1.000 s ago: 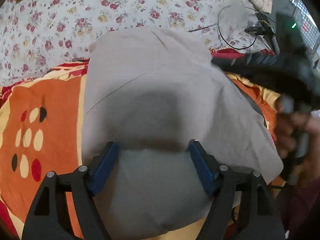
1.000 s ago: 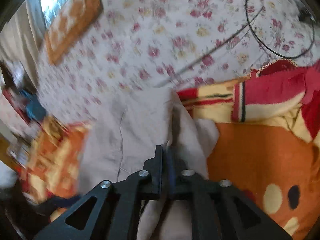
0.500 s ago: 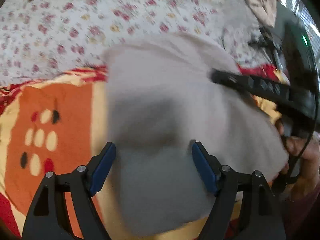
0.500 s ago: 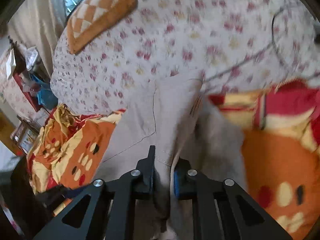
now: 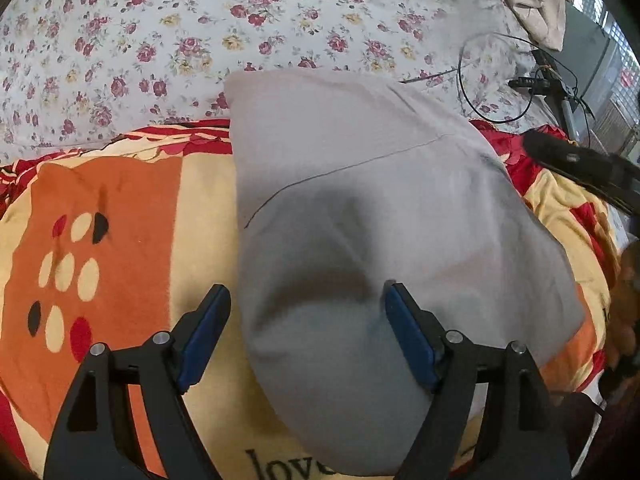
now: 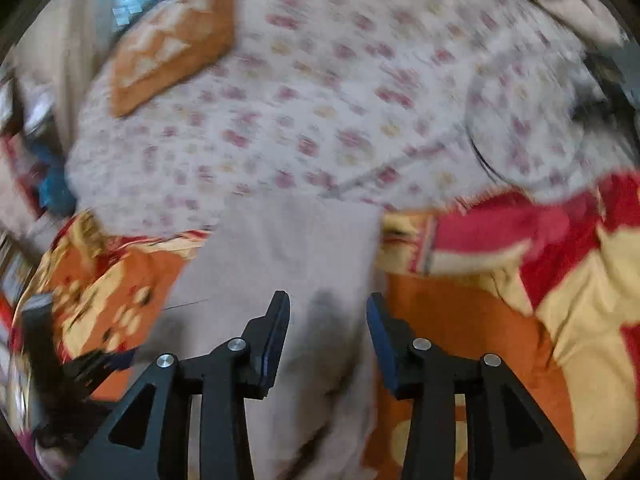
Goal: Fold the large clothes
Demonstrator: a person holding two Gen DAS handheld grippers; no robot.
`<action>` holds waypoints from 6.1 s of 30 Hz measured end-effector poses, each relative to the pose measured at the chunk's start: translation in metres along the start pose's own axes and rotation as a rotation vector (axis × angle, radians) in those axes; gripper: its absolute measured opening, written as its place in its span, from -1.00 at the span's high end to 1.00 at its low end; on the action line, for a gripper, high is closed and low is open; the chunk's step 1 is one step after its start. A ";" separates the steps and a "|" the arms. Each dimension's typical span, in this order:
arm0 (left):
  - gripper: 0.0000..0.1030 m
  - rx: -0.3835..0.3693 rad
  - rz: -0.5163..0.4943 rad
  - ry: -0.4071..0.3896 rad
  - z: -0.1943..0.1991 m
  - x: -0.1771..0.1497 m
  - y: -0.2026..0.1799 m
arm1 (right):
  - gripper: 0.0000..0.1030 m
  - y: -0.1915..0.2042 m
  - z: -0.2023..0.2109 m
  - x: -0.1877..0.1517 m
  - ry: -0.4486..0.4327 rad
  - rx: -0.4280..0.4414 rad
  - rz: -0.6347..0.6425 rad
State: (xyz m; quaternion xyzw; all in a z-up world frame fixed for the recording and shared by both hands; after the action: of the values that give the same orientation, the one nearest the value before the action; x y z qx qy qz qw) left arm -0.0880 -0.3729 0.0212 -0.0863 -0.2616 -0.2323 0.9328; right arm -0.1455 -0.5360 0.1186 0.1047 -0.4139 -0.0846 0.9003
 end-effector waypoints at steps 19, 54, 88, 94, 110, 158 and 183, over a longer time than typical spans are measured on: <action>-0.59 0.019 0.018 -0.033 0.005 0.002 0.005 | 0.14 -0.001 -0.018 -0.027 0.038 -0.052 -0.006; -0.60 0.095 -0.034 -0.066 0.003 0.003 0.010 | -0.05 0.005 -0.036 -0.043 0.080 -0.074 -0.017; -0.63 0.035 0.115 -0.097 0.024 -0.046 0.032 | -0.23 0.007 -0.017 -0.070 0.080 -0.016 -0.039; -0.69 0.033 0.118 -0.077 0.015 -0.064 0.052 | -0.17 -0.019 -0.044 -0.089 0.161 -0.066 -0.069; -0.68 -0.001 -0.026 -0.057 0.069 -0.036 0.050 | -0.48 -0.020 -0.040 -0.034 0.082 -0.030 -0.111; -0.13 -0.067 0.033 0.096 0.037 -0.053 0.093 | -0.04 0.092 -0.065 -0.102 0.226 0.265 -0.101; -0.51 0.196 0.067 -0.110 0.055 -0.046 0.098 | 0.14 0.105 -0.029 -0.082 0.138 0.025 0.115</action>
State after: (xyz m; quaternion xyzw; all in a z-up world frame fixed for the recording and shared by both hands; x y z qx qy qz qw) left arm -0.1007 -0.2534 0.0397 -0.0163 -0.3307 -0.1692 0.9283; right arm -0.1686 -0.4117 0.0676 0.0975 -0.3574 -0.0201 0.9286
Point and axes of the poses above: each gripper's, at about its wrist camera, not at the fingertips, and z roughly against the way its jaws point, y to its left, x to its top, the point moved 7 cm from there along -z, roughly the way its jaws point, and after that the axes turned 6 degrees about x, right-handed, at the moved point
